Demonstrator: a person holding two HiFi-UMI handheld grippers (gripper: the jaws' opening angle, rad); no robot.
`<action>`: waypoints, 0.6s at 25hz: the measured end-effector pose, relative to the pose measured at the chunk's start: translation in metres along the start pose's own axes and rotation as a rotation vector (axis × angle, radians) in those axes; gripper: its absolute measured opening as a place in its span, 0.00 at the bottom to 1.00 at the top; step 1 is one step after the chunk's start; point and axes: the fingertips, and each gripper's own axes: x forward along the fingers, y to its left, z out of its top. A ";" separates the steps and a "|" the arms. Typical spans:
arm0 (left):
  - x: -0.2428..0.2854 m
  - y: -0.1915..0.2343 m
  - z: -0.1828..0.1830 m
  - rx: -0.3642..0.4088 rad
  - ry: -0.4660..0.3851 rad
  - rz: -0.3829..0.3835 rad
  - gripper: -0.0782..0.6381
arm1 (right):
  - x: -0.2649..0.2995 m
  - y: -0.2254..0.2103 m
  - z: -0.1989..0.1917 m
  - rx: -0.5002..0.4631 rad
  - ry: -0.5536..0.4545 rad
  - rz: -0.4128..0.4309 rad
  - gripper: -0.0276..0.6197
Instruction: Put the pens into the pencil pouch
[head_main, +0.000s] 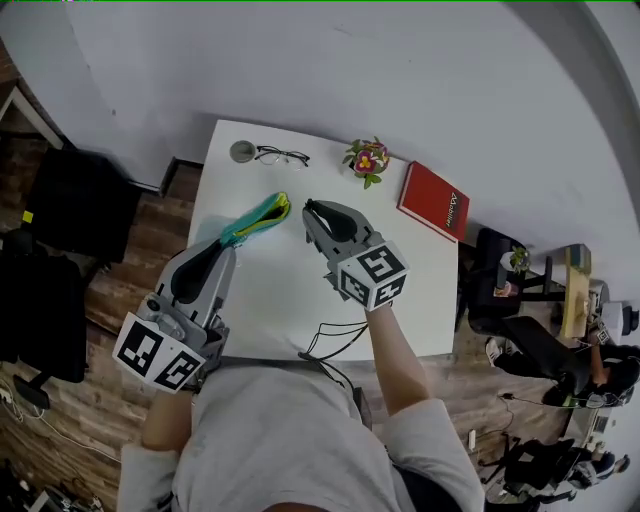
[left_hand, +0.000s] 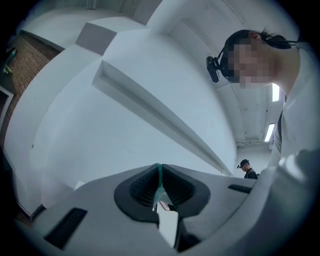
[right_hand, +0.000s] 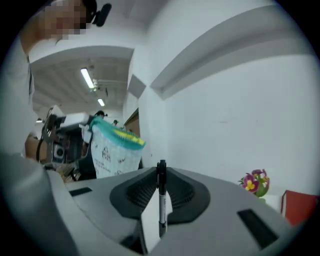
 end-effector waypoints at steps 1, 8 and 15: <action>0.003 -0.005 -0.001 0.002 0.005 -0.014 0.17 | -0.012 -0.004 0.011 0.033 -0.051 -0.024 0.15; 0.026 -0.043 -0.016 -0.002 0.033 -0.111 0.17 | -0.094 -0.018 0.080 0.105 -0.315 -0.146 0.15; 0.043 -0.085 -0.031 -0.020 0.059 -0.217 0.17 | -0.173 -0.014 0.125 0.075 -0.475 -0.259 0.15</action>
